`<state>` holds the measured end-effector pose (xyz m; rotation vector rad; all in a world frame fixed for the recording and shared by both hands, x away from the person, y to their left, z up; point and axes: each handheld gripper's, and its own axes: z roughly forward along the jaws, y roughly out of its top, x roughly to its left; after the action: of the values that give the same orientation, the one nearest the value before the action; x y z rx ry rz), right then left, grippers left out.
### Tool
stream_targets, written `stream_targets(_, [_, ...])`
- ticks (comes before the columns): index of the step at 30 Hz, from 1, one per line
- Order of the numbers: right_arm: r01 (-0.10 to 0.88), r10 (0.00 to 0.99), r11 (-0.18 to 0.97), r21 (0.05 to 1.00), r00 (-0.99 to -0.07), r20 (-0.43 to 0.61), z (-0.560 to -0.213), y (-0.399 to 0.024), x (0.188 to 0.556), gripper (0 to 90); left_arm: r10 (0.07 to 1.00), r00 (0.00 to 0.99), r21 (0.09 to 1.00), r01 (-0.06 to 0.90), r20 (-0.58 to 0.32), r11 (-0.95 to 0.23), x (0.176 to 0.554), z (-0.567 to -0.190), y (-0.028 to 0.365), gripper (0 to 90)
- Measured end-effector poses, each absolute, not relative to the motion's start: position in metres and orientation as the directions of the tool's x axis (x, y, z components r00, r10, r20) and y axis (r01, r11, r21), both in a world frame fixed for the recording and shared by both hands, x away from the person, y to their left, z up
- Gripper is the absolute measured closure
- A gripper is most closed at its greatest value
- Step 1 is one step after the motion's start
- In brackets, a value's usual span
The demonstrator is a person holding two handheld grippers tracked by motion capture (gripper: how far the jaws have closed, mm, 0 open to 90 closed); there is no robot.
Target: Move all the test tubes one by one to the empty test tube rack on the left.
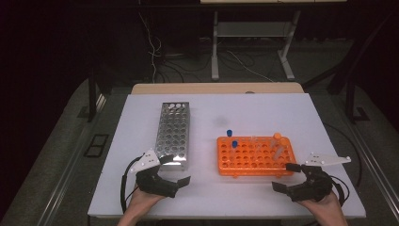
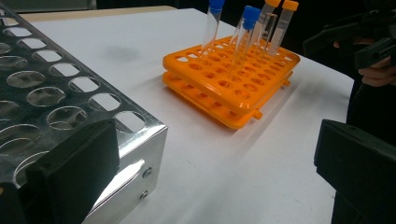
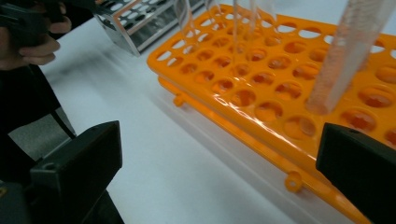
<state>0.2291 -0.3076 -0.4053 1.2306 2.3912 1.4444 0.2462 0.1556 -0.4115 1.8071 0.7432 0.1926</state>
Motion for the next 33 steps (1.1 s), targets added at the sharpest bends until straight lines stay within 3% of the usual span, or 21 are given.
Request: stream_targets(33, [0.620, 0.686, 0.342, 0.706, -0.678, 0.264, -0.383, -0.319, 0.278, 0.0, 0.576, 0.784, 0.899, 0.398, -0.230, -0.183, 0.245, -0.412, 0.156, 0.0])
